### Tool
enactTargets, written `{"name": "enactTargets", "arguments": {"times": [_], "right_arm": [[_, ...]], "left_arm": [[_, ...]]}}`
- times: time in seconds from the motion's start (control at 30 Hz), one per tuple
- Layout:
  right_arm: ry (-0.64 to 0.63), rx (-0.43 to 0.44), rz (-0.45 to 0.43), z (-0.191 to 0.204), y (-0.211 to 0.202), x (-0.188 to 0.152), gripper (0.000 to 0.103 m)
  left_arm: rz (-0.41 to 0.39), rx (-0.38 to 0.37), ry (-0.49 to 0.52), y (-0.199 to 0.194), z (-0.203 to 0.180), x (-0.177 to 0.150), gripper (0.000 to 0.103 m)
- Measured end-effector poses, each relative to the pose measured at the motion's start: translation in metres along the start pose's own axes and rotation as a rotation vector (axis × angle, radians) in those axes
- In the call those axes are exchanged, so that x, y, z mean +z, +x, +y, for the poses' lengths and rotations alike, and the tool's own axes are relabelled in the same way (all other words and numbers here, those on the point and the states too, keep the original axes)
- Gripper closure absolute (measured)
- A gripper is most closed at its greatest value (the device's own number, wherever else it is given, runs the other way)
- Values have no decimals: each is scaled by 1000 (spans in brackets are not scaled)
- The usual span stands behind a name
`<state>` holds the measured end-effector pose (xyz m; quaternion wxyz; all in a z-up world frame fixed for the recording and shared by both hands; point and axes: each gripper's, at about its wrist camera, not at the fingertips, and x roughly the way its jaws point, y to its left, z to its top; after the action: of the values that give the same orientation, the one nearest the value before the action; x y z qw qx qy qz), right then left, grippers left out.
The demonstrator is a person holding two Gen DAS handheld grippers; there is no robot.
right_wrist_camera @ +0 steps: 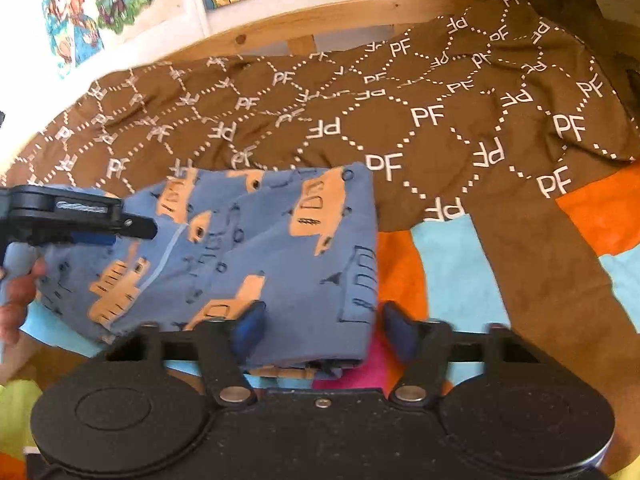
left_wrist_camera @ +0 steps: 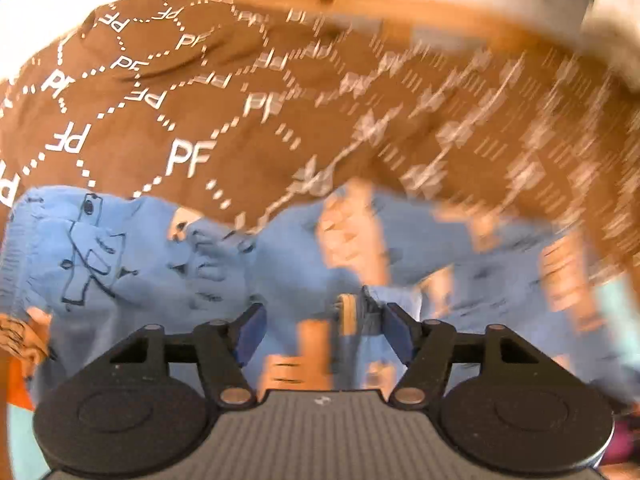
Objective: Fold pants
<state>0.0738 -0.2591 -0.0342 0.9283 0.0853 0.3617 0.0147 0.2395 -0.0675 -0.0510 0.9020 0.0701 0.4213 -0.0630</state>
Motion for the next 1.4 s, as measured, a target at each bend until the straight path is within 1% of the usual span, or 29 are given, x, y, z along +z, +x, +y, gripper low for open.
{"name": "enactTargets", "arguments": {"times": [0.07, 0.17, 0.23, 0.3, 0.33, 0.37, 0.4, 0.43, 0.47, 0.5, 0.6, 0.63, 0.67, 0.7, 0.77, 0.8, 0.87, 0.9, 0.97, 1.0, 1.13, 1.17, 1.23, 1.3, 1.33, 1.4], "right_arm": [[-8, -15, -8, -2, -1, -1, 67], [-10, -12, -19, -7, -5, -4, 77], [-13, -26, -25, -10, -7, -6, 77], [6, -32, -20, -14, -8, -6, 72], [-3, -58, -22, -13, -10, -5, 61], [-38, -89, -32, -9, -13, -4, 50], [-94, -116, -56, -4, -16, -2, 46], [-166, -140, -88, 1, -19, 0, 40], [-224, -150, -113, 5, -20, 4, 32], [-280, -152, -137, 9, -18, 9, 29], [-357, -124, -170, 14, -2, 29, 20], [-374, -117, -174, 15, 5, 35, 14], [-394, -116, -168, 15, 17, 39, 10], [-411, -124, -147, 15, 30, 41, 10], [-428, -160, -48, 10, 61, 42, 11], [-400, -143, -32, 5, 67, 42, 11], [-350, -139, -49, 1, 61, 44, 10], [-354, -148, -65, 2, 56, 44, 10], [-385, -161, -111, 9, 42, 41, 4], [-403, -153, -130, 14, 35, 40, 3], [-466, -94, -186, 43, 14, 30, 1], [-482, -72, -197, 53, 10, 27, 1], [-531, -16, -199, 73, 7, 20, 1], [-579, 38, -158, 90, 11, 11, 1], [-594, 73, -115, 96, 17, 8, 1], [-604, 126, 17, 104, 33, 6, 1]], "left_arm": [[-26, 25, 13, 5, -2, -8, 31], [-51, 56, 58, 2, -8, -11, 28], [-41, 35, 35, 1, -2, -9, 26], [-19, -2, -20, -3, 9, -7, 23], [-10, -14, -43, -7, 13, -7, 20], [-7, -6, -57, -12, 17, -8, 19], [-12, 13, -52, -16, 18, -10, 17], [-21, 32, -33, -21, 17, -13, 16], [-31, 54, -4, -25, 15, -15, 16], [-37, 70, 20, -28, 14, -18, 14], [-30, 89, 59, -35, 10, -29, 7], [-14, 91, 67, -33, 10, -33, 7], [7, 100, 78, -30, 9, -38, 7], [25, 112, 92, -26, 9, -41, 7], [30, 115, 123, -27, 9, -45, 7], [31, 114, 131, -29, 9, -43, 7], [41, 102, 142, -35, 11, -38, 6], [42, 92, 145, -39, 13, -36, 5], [29, 66, 152, -50, 21, -33, 4], [20, 54, 156, -56, 26, -32, 4], [-25, 16, 132, -87, 55, -28, 3], [-39, 17, 119, -93, 64, -28, 3], [-70, 49, 77, -103, 82, -26, 2], [-103, 85, 13, -107, 102, -25, 1], [-116, 93, -23, -106, 110, -27, 1], [-129, 112, -112, -103, 128, -31, 1]]}}
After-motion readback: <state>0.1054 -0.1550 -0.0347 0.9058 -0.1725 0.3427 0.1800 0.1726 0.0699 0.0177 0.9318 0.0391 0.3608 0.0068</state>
